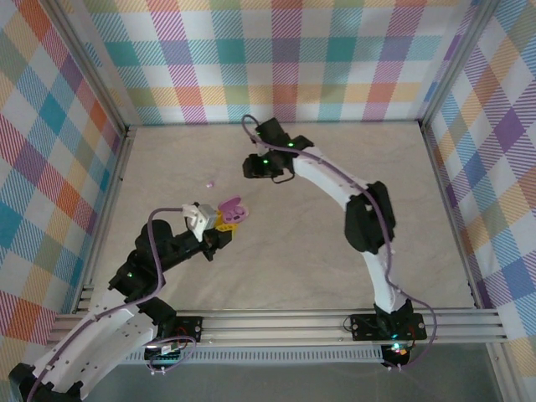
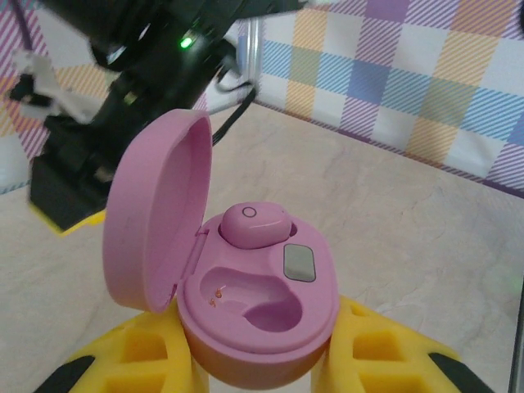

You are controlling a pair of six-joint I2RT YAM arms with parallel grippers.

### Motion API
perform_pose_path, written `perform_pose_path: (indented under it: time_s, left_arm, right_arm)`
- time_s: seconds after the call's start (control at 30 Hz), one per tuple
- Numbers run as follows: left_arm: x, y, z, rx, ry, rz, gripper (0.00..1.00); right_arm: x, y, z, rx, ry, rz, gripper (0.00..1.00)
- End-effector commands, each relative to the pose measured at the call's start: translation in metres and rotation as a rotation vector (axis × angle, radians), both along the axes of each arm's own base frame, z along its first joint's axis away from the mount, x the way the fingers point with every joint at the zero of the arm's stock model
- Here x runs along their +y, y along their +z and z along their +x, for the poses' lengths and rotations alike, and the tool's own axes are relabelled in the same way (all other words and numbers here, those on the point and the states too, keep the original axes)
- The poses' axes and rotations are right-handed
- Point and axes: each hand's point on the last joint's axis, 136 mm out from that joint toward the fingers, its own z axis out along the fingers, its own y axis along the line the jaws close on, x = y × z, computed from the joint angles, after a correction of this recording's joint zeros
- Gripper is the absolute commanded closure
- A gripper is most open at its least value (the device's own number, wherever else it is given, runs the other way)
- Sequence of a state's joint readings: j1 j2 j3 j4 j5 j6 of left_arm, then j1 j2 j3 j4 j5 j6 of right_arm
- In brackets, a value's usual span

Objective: Insert wireless bluetooth earbuds into charging case

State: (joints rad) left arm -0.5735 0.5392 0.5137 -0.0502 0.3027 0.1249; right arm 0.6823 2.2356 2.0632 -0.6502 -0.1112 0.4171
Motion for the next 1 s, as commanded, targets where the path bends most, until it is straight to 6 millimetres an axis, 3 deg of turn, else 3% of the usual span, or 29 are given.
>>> perform_pose_path:
  time_s: [0.0, 0.23, 0.33, 0.47, 0.63, 0.97]
  left_arm:
    - [0.010, -0.005, -0.001, 0.022, 0.043, 0.008, 1.00]
    - [0.014, -0.008, -0.001, 0.040, 0.066, 0.012, 1.00]
    - [0.014, -0.009, 0.000, 0.047, 0.067, 0.012, 1.00]
    - [0.011, -0.009, -0.001, 0.057, 0.054, 0.012, 1.00]
    - [0.011, -0.008, -0.001, 0.059, 0.054, 0.014, 1.00]
    - [0.017, -0.001, -0.007, 0.041, 0.060, 0.000, 1.00]
  right_arm:
    - [0.037, -0.002, 0.013, 0.002, -0.060, 0.061, 0.57]
    - [0.090, -0.040, 0.032, -0.060, -0.134, 0.074, 0.57]
    - [0.102, -0.055, 0.039, -0.064, -0.170, 0.101, 0.55]
    - [0.117, -0.061, 0.045, -0.094, -0.190, 0.155, 0.56]
    - [0.130, -0.069, 0.054, -0.170, -0.199, 0.163, 0.60]
    - [0.142, -0.091, 0.051, -0.255, -0.161, 0.099, 0.64]
